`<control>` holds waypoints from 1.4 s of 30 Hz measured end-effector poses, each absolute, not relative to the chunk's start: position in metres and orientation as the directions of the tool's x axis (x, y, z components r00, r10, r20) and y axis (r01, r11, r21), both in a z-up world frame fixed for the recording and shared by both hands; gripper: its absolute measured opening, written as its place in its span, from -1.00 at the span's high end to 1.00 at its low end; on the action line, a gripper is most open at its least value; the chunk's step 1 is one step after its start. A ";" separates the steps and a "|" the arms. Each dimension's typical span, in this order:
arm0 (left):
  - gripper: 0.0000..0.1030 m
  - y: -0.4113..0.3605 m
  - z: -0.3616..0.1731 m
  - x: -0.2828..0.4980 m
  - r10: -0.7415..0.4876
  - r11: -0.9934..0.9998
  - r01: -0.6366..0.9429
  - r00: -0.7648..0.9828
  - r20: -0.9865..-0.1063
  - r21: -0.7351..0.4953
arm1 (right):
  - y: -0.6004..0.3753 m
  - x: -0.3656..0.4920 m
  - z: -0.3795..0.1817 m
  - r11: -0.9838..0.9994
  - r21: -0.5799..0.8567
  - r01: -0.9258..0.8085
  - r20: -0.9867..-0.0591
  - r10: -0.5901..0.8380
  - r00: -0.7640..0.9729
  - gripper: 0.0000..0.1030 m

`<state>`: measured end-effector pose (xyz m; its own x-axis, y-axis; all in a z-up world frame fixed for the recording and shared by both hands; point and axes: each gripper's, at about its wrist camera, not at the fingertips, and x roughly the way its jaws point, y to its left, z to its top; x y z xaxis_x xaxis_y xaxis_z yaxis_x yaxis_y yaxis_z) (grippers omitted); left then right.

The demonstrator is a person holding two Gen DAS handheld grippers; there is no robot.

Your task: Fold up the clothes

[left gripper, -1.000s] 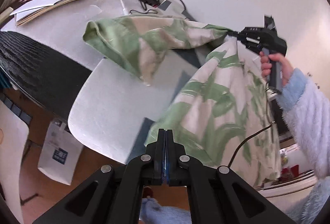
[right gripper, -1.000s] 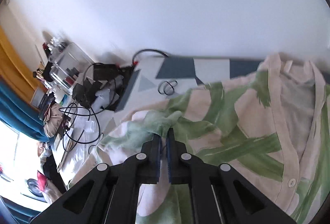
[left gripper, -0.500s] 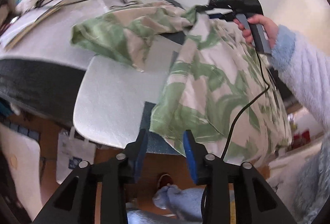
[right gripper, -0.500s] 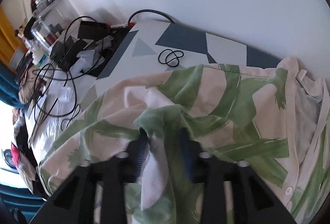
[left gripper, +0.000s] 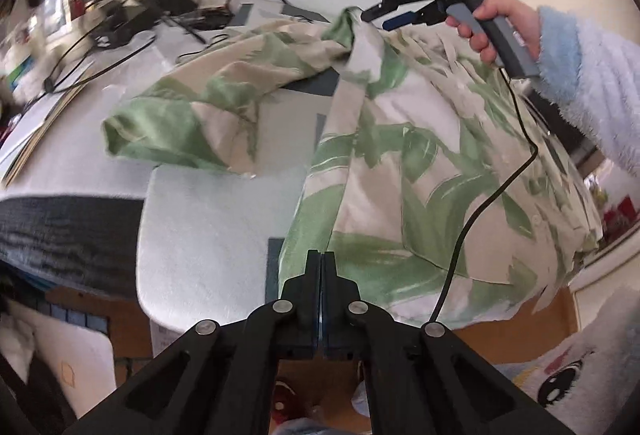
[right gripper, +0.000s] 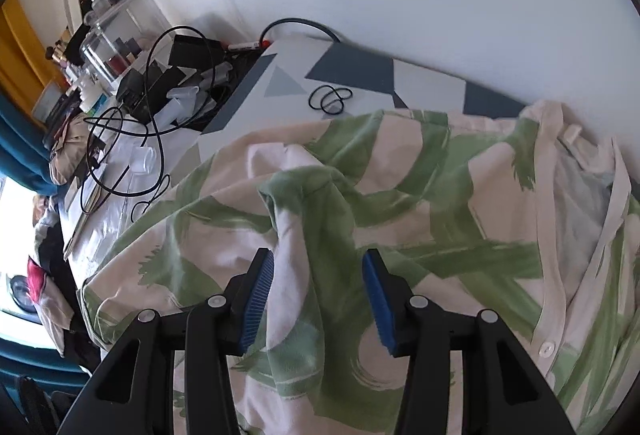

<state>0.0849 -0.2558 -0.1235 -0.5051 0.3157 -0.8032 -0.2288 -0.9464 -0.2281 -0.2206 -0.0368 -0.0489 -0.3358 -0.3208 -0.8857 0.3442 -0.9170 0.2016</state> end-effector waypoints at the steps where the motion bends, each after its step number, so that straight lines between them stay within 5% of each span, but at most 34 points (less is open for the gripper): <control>1: 1.00 -0.258 -0.122 0.089 0.314 -0.948 -0.216 -0.509 -0.801 -0.234 | -0.043 -0.222 -0.050 -0.915 0.185 0.359 -0.890 -0.311 -0.334 0.05; 6: 1.00 -0.272 -0.132 0.103 0.319 -0.948 -0.158 -0.492 -0.810 -0.278 | -0.075 -0.236 -0.070 -0.925 0.066 0.373 -0.927 -0.195 -0.320 0.05; 10: 0.96 -0.272 -0.124 0.097 0.347 -0.938 -0.171 -0.502 -0.792 -0.303 | -0.078 -0.242 -0.082 -0.939 0.103 0.329 -0.939 -0.201 -0.280 0.05; 12: 0.66 -0.269 -0.121 0.092 0.366 -0.931 -0.204 -0.496 -0.787 -0.304 | -0.080 -0.237 -0.080 -0.933 0.096 0.348 -0.937 -0.203 -0.283 0.05; 14: 0.06 -0.265 -0.121 0.087 0.376 -0.925 -0.242 -0.484 -0.790 -0.292 | -0.081 -0.233 -0.078 -0.925 0.085 0.370 -0.937 -0.200 -0.285 0.05; 15: 0.03 -0.264 -0.122 0.085 0.372 -0.926 -0.253 -0.490 -0.789 -0.280 | -0.081 -0.231 -0.076 -0.921 0.083 0.380 -0.937 -0.202 -0.285 0.05; 24: 0.07 -0.251 -0.137 0.061 0.348 -0.924 -0.318 -0.460 -0.817 -0.214 | -0.064 -0.222 -0.063 -0.919 0.119 0.375 -0.926 -0.239 -0.292 0.05; 25: 0.36 -0.246 -0.139 0.061 0.324 -0.928 -0.328 -0.470 -0.821 -0.179 | -0.062 -0.222 -0.063 -0.921 0.118 0.372 -0.927 -0.236 -0.291 0.05; 26: 0.96 -0.243 -0.140 0.061 0.312 -0.929 -0.333 -0.468 -0.827 -0.162 | -0.060 -0.222 -0.064 -0.922 0.120 0.368 -0.927 -0.236 -0.290 0.05; 40: 0.95 -0.267 -0.126 0.117 0.388 -0.921 -0.199 -0.489 -0.781 -0.334 | -0.085 -0.226 -0.074 -0.885 0.031 0.465 -0.949 -0.172 -0.264 0.05; 41: 0.95 -0.270 -0.126 0.122 0.388 -0.921 -0.189 -0.487 -0.783 -0.340 | -0.090 -0.225 -0.081 -0.881 0.010 0.474 -0.955 -0.150 -0.257 0.09; 42: 0.95 -0.271 -0.128 0.125 0.393 -0.919 -0.179 -0.480 -0.785 -0.350 | -0.094 -0.224 -0.088 -0.876 0.006 0.482 -0.958 -0.143 -0.247 0.48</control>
<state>0.1250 -0.2715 -0.1279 -0.4798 0.3925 -0.7847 -0.1794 -0.9193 -0.3502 -0.2240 -0.0943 -0.0876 -0.2475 -0.1428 -0.9583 0.4821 -0.8761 0.0060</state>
